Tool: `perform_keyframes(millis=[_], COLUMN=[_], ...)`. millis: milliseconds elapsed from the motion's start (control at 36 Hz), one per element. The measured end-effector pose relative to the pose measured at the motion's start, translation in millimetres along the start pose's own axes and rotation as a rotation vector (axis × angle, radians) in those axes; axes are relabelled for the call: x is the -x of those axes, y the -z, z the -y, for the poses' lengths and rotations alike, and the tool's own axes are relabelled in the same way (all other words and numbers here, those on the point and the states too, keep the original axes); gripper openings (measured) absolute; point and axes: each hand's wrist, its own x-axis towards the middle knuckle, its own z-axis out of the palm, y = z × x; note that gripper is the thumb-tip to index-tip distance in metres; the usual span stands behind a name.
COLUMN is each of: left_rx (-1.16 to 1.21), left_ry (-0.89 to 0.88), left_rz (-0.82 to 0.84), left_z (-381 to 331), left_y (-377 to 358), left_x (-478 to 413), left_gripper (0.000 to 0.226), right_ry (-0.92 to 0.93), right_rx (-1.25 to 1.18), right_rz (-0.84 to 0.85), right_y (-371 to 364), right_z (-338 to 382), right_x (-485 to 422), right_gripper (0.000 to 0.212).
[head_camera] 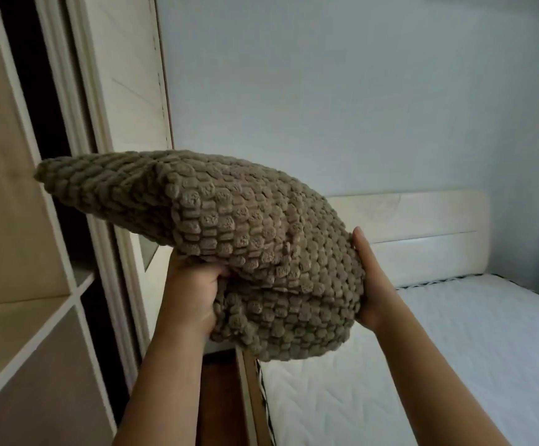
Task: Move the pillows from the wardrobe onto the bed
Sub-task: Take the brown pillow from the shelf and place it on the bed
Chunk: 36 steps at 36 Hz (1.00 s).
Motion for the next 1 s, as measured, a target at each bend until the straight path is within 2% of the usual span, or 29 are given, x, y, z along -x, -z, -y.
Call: perform_keyframes(millis=[111,194,278,361,389,472,528,639,667,750,861,917,1000], left_rx=[-0.043,-0.097,-0.116,-0.096,-0.072,0.010,-0.022,-0.088,-0.103,-0.128,-0.157,-0.136,-0.113], left_ry=[0.020,0.063,0.115,0.215,0.259,0.327,0.345,0.480,0.533,0.615,0.581,0.577,0.584], left_rz=[0.116,0.161,0.168,0.237,0.258,0.360,0.395,0.301,0.265,0.205,0.082,0.044,0.036], left_z=[5,10,14,16,15,14,17,41,50,77,117,136,161], left_y=[3,5,9,23,29,45,51,56,58,65,71,71,70], left_x=[10,15,13,12,10,3,-4,-26,-32,-49,-75,-95,-128], left_gripper=[0.032,0.030,0.032,0.036,0.034,0.037,0.049,0.075,0.078,0.061,0.026,0.022,0.028], right_ry=[-0.187,-0.271,-0.229,-0.178,-0.164,-0.132,-0.091,-0.014,-0.012,-0.033,-0.074,-0.104,-0.122], right_rx=[-0.174,-0.262,-0.282,-0.231,-0.212,-0.156,-0.136,-0.085,-0.055,0.040,0.124,0.137,0.152], right_rz=[-0.003,0.100,0.098,0.047,0.019,-0.088,-0.129,-0.092,-0.094,-0.144,-0.174,-0.198,-0.253], right_y=[16,18,28,33,35,38,42,47,49,56,66,71,79], right_z=[-19,-22,-25,-27,-28,-29,-32,-33,-35,-36,-41,-46,-54], right_x=[-7,-6,-8,-9,-10,-10,-11,-17,-22,-38,-68,-88,-119], right_gripper=[0.069,0.073,0.077,0.043,0.038,0.044,0.051,0.041,0.046,0.051,0.050,0.051,0.053])
